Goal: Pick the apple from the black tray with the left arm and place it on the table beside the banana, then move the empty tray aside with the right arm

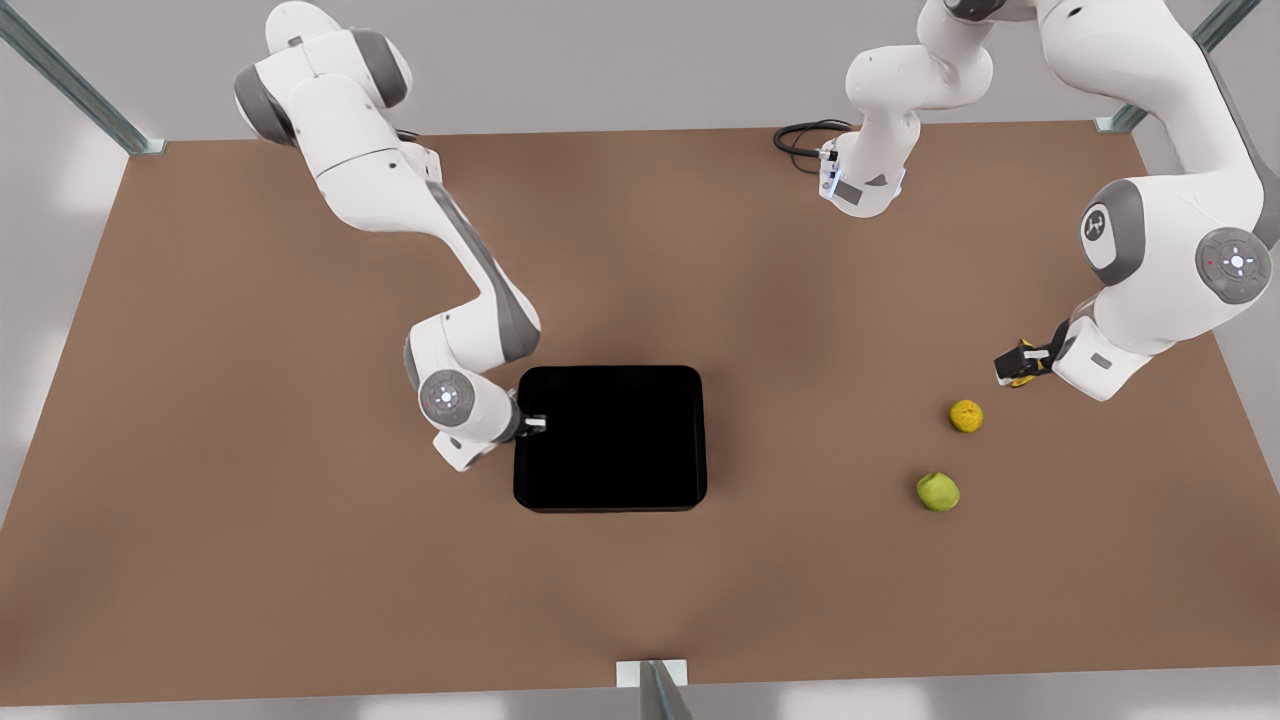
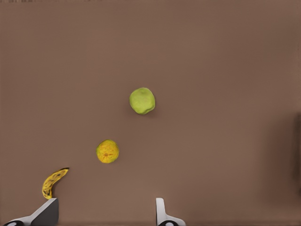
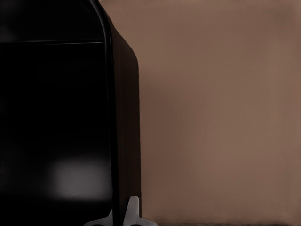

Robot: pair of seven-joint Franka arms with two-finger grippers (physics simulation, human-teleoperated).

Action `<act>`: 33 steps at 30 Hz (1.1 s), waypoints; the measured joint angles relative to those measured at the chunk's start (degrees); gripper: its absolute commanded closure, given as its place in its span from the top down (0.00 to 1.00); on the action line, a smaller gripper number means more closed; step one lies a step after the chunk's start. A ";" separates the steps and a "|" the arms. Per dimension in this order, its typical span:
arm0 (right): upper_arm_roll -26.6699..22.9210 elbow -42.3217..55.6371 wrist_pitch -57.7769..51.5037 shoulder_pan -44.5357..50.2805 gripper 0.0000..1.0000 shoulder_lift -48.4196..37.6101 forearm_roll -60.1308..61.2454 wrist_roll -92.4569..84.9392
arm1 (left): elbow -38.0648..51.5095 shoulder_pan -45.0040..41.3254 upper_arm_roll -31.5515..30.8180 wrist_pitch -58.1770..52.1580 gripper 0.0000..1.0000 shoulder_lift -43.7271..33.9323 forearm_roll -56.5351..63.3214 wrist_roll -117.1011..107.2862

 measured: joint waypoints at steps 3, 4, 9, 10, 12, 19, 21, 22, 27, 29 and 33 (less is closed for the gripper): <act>-3.00 1.10 -4.41 -0.06 0.13 -1.17 0.09 -1.89 | 0.00 -0.03 -0.07 0.11 1.00 0.26 -0.04 0.03; -4.35 1.97 -6.04 -0.03 0.13 -1.27 0.12 -2.71 | 0.00 -0.03 -0.11 0.16 1.00 0.33 -0.03 0.05; -13.15 5.22 -14.08 -0.14 0.13 -1.36 0.23 -8.67 | 0.00 -0.15 -0.16 0.35 1.00 0.49 0.00 0.10; -14.98 5.60 -15.35 -0.14 0.13 -1.36 0.22 -10.20 | 0.00 -0.16 -0.13 0.37 1.00 0.49 0.00 0.12; -19.27 5.95 -17.63 -0.14 0.13 -1.34 0.18 -13.64 | 0.00 -0.08 -0.14 0.41 1.00 0.43 0.01 0.14; -29.07 7.10 -21.27 -2.54 0.13 1.82 -0.07 -27.90 | 0.06 -0.14 -0.18 0.55 1.00 0.47 -0.04 0.21; -30.53 8.87 -21.50 -4.24 0.13 4.77 0.89 -32.24 | 0.14 -0.20 -0.23 0.56 1.00 0.42 -0.01 0.26; -30.89 9.35 -21.23 -4.96 0.13 5.96 1.35 -34.36 | 0.16 -0.22 -0.28 0.59 1.00 0.42 0.11 0.29; -31.01 9.85 -18.39 -6.26 0.14 10.82 4.31 -43.44 | 0.18 -0.50 -0.34 1.45 1.00 0.49 0.52 0.40; -30.98 9.86 -17.15 -6.29 0.14 11.89 5.05 -46.42 | 0.18 -0.53 -0.31 1.63 1.00 0.49 0.60 0.41; -31.01 9.86 -15.37 -6.31 1.00 12.51 6.47 -51.32 | 0.18 -0.49 -0.28 1.85 1.00 0.50 0.69 0.45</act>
